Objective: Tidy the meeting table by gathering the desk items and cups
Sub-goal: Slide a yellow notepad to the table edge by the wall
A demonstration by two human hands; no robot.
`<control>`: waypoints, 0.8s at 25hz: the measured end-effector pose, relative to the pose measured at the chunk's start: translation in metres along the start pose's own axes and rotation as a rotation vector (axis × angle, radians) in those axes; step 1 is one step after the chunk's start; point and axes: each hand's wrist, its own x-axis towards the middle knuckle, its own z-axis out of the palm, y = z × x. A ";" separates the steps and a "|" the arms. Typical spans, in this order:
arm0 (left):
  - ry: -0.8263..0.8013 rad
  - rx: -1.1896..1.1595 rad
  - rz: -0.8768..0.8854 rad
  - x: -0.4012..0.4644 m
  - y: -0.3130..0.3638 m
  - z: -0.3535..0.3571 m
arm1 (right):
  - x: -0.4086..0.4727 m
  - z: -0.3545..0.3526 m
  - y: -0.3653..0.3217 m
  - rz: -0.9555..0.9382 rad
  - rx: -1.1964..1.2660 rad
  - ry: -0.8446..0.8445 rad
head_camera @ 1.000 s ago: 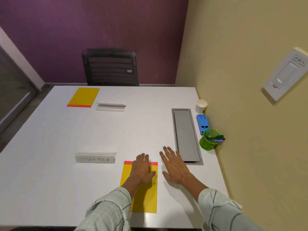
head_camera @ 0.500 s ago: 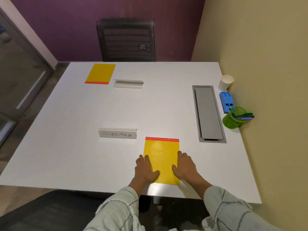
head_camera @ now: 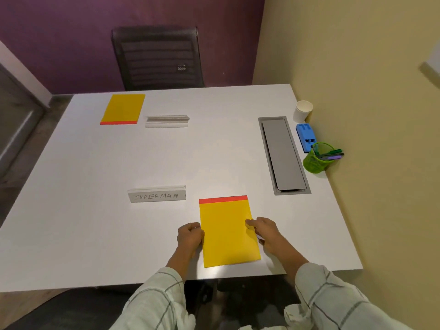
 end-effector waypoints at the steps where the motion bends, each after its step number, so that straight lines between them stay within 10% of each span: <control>1: 0.000 -0.021 0.015 -0.003 -0.002 0.003 | 0.000 -0.001 0.004 -0.003 0.009 -0.016; 20: -0.207 0.174 0.129 -0.085 0.038 0.214 | -0.057 -0.194 0.016 -0.203 -0.311 0.435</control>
